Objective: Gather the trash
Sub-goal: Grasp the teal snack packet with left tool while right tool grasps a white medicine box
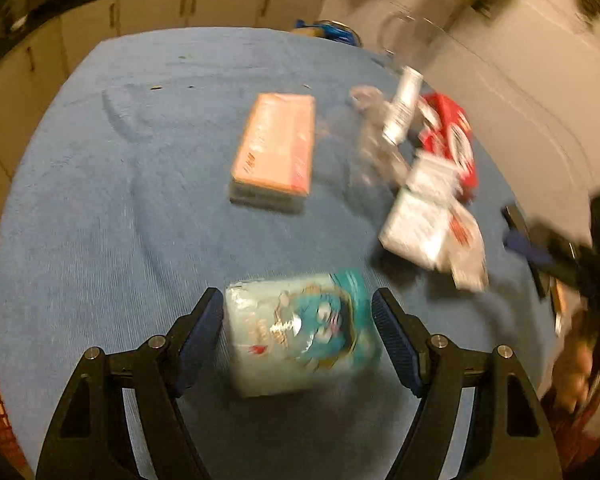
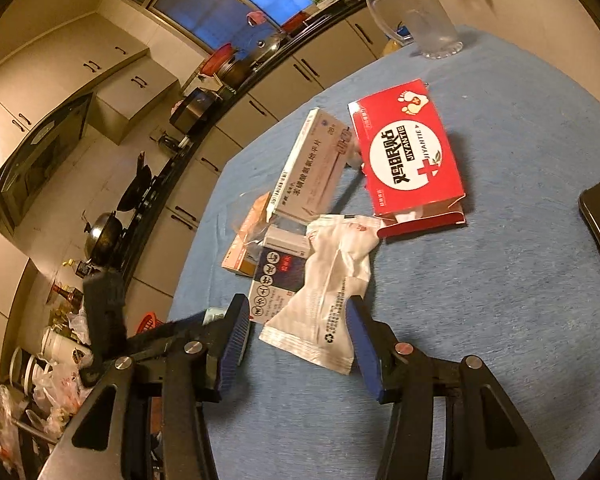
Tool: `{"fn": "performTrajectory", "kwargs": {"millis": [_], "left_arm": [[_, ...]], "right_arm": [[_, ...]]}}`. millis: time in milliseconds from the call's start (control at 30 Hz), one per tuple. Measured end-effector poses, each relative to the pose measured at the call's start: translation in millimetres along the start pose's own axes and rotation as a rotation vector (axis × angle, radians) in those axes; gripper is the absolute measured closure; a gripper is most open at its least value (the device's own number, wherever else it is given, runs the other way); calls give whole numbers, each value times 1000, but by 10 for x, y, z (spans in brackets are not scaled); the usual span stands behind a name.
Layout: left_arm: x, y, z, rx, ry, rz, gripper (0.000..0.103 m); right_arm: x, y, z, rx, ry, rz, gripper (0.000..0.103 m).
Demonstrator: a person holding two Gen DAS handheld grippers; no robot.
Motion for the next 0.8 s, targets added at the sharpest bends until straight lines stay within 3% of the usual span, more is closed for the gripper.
{"fn": "performTrajectory", "kwargs": {"millis": [133, 233, 333, 533, 600, 800], "left_arm": [[-153, 253, -287, 143, -43, -44, 27], [-241, 430, -494, 259, -15, -47, 27], [-255, 457, -618, 317, -72, -86, 25], [-56, 331, -754, 300, -96, -78, 26], [-29, 317, -757, 279, -108, -79, 39], [-137, 363, -559, 154, -135, -103, 50]], "right_arm": [[20, -10, -40, 3, -2, 5, 48], [33, -19, -48, 3, -2, 11, 48], [32, -20, -51, -3, 12, 11, 47], [77, -84, 25, -16, 17, 8, 47], [121, -124, 74, -28, 21, 11, 47], [332, -276, 136, -24, 18, 29, 47]]}}
Point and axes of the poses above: each gripper's, at about its wrist camera, not at the fingertips, and x roughly the way its jaws point, z to its left, y to its underside, the point moved 2 cm from there along x, roughly the way its jaws point, and after that the axes turned 14 degrees about -y, right-handed, at the moved point
